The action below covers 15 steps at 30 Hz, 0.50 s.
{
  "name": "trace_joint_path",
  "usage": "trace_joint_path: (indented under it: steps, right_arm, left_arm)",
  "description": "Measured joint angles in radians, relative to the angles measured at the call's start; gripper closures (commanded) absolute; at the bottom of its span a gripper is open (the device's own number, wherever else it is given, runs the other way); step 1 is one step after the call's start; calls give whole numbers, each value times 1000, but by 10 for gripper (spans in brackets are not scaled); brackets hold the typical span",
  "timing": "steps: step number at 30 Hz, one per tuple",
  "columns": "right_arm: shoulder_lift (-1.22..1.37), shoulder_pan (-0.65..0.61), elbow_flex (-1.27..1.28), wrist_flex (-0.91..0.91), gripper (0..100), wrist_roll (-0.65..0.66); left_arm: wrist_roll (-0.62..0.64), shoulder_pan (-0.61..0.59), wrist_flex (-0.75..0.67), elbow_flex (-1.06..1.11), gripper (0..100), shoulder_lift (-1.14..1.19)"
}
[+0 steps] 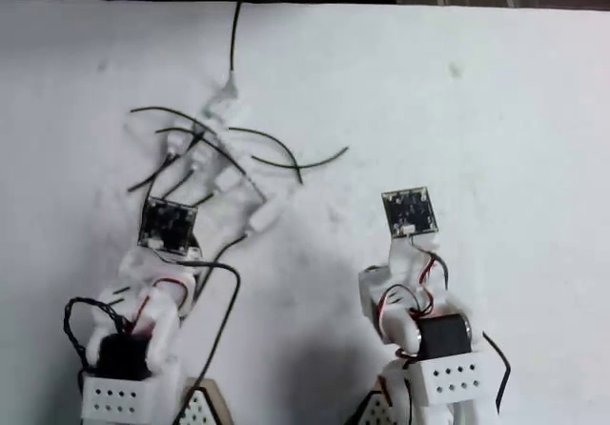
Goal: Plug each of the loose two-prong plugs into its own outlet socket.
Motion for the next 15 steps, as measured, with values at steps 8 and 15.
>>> trace_joint_path:
  steps: [8, 15]
  right_arm:
    - [-333, 0, 161, 57, 981, 0]
    - [-362, 0, 187, 68, 981, 0]
  left_arm:
    - [-2, 0, 0, 49, 976, -3]
    - [-2, 0, 21, 49, 976, -3]
